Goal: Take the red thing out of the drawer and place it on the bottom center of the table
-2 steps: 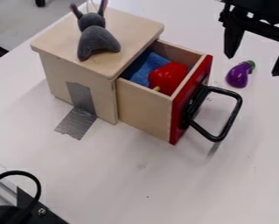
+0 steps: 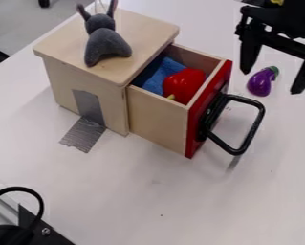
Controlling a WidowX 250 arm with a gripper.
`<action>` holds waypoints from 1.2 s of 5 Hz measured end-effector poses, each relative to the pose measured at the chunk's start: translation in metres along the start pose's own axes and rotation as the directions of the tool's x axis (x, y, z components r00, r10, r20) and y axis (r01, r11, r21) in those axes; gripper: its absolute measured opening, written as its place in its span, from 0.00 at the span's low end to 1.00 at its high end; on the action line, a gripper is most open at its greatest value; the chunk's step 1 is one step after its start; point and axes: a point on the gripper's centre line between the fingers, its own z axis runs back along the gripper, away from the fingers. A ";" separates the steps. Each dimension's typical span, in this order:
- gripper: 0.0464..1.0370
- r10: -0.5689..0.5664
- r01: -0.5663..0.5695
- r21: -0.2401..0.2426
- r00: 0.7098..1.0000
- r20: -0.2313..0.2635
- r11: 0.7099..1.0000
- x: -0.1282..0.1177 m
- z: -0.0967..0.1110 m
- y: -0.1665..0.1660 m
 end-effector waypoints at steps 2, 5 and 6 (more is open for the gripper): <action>0.96 0.098 -0.098 -0.018 0.995 -0.004 0.995 -0.005 0.007 0.060; 0.96 0.158 -0.158 0.001 0.986 -0.050 0.987 -0.010 -0.033 0.093; 0.96 0.162 -0.161 0.023 0.983 -0.086 0.987 -0.006 -0.052 0.094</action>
